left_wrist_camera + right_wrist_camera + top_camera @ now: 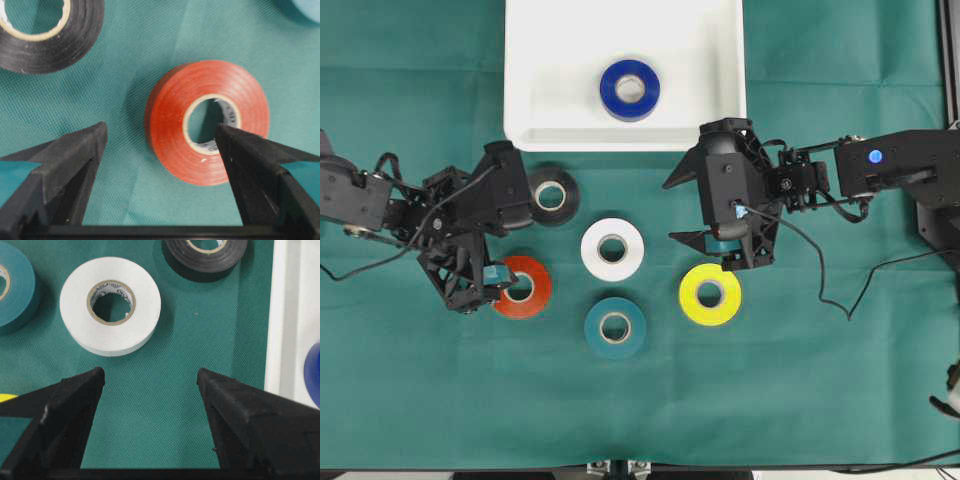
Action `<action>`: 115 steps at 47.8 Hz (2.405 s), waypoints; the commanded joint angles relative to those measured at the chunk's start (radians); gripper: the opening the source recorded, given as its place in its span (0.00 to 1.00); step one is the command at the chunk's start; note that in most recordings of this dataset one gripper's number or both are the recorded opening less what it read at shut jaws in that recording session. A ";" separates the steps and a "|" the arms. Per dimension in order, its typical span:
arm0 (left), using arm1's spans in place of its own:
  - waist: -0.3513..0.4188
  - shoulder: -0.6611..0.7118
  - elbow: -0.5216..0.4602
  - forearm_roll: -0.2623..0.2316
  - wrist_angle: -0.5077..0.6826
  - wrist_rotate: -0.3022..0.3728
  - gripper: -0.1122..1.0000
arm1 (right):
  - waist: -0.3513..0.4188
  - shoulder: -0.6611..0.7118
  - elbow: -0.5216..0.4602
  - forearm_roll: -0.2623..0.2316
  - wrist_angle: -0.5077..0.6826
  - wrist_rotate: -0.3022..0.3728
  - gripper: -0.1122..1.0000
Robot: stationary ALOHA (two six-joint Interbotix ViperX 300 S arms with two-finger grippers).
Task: Put the tape alternately from left to right into the white case.
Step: 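Lower the left gripper onto the red tape roll and grip it, then lift the red roll with the left gripper and place it in the tray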
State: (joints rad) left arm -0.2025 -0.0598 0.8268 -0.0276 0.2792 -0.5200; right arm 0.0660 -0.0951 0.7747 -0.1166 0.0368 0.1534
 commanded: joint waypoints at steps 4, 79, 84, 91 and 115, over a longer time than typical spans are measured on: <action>-0.003 0.015 -0.023 -0.002 -0.006 0.002 0.83 | 0.003 -0.023 -0.006 0.000 -0.018 0.000 0.82; -0.009 0.080 -0.046 -0.002 -0.021 0.015 0.07 | 0.003 -0.015 -0.005 -0.003 -0.043 -0.003 0.82; -0.009 0.064 -0.049 0.000 -0.017 0.018 0.07 | 0.003 -0.015 -0.005 -0.003 -0.043 -0.003 0.82; -0.009 -0.008 -0.064 0.003 -0.011 0.023 0.07 | 0.002 -0.015 -0.008 -0.003 -0.043 -0.008 0.82; 0.023 -0.173 -0.094 0.003 0.091 0.051 0.07 | 0.003 -0.015 -0.009 -0.003 -0.049 -0.008 0.82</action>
State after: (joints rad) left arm -0.1979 -0.2117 0.7517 -0.0261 0.3712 -0.4694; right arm 0.0660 -0.0951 0.7793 -0.1181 -0.0015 0.1488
